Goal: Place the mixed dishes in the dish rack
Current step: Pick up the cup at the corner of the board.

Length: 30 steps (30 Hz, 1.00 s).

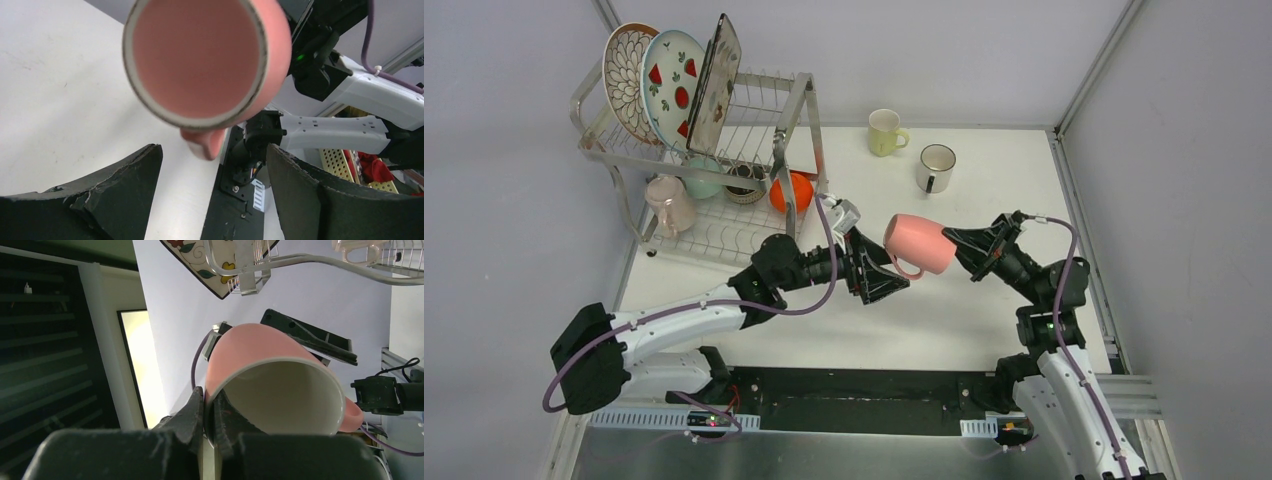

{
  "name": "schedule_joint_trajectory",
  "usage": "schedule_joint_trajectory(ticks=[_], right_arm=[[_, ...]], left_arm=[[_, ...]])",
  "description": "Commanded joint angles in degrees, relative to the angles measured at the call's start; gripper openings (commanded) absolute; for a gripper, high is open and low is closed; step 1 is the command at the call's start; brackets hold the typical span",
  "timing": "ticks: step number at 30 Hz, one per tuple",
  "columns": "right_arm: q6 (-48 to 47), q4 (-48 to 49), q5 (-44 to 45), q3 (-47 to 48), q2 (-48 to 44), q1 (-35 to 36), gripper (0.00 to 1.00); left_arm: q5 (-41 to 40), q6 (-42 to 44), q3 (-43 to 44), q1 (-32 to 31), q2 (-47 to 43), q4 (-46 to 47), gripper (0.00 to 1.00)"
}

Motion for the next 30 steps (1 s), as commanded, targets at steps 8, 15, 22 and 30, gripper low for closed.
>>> schedule_joint_trajectory(ticks=[8,15,22,30], right_arm=[[10.81,12.30,0.35,0.63,-1.44,0.44,0.00],[12.02,13.54,1.63,-1.02,-1.96,0.51,0.00],[11.90,13.43,2.42,-1.67,-1.59,0.50,0.00],[11.14,12.01,3.22,-3.24,-2.25,0.51,0.00]], left_arm=[[3.70,0.60,8.84,-2.94,7.23,9.14,0.75],[4.97,-3.17,7.76,-4.31,9.95,15.37,0.67],[6.37,-4.21,8.26,-5.38,10.66,16.68,0.52],[5.59,-4.45,7.60,-5.51,9.34,15.21,0.23]])
